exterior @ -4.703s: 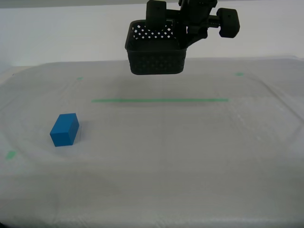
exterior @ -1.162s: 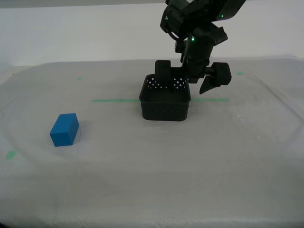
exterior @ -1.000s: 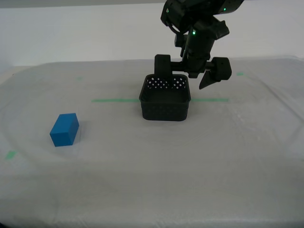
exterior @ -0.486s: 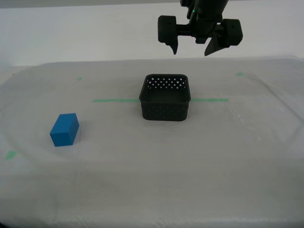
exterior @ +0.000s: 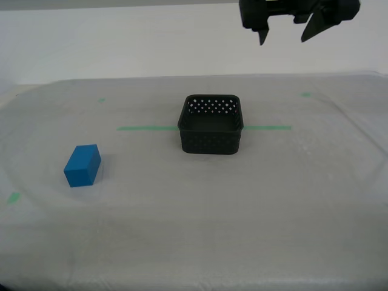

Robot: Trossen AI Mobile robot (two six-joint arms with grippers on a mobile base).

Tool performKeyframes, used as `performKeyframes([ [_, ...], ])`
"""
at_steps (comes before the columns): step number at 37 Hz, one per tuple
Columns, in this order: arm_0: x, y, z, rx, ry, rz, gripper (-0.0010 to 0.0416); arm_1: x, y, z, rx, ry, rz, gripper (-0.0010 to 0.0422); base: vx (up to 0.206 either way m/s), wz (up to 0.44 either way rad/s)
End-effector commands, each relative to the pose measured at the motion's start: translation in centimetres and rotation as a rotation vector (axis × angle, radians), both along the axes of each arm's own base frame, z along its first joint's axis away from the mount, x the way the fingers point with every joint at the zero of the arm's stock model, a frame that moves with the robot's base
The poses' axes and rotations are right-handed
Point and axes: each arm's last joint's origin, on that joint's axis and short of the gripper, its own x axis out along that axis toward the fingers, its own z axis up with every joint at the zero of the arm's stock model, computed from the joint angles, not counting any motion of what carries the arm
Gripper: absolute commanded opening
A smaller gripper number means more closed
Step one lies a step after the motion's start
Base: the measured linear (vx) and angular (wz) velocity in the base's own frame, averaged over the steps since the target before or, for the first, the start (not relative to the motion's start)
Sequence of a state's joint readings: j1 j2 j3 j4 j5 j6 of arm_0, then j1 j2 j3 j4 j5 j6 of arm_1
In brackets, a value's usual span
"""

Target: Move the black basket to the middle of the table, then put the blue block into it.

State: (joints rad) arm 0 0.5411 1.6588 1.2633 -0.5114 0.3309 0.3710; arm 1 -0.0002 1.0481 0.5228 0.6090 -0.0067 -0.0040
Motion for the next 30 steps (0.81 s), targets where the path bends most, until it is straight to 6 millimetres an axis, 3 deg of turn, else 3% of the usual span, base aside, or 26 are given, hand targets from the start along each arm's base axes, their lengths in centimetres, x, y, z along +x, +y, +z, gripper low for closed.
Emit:
performKeyframes([
  [1,0.2,-1.5,0.9,-0.030,-0.018,0.000,0.0394,0.0,0.0,0.1,0.001,-0.006,0.000,0.0000,0.000,0.000],
  [17,0.0,-8.5,3.1,-0.024,0.075,-0.013,0.0394,0.0,0.0,0.1,0.001,-0.006,0.001,0.0000,0.000,0.000],
  [30,-0.2,-11.5,2.9,-0.043,0.163,-0.007,0.0394,0.0,0.0,0.1,0.001,-0.006,0.000,0.0000,0.000,0.000],
])
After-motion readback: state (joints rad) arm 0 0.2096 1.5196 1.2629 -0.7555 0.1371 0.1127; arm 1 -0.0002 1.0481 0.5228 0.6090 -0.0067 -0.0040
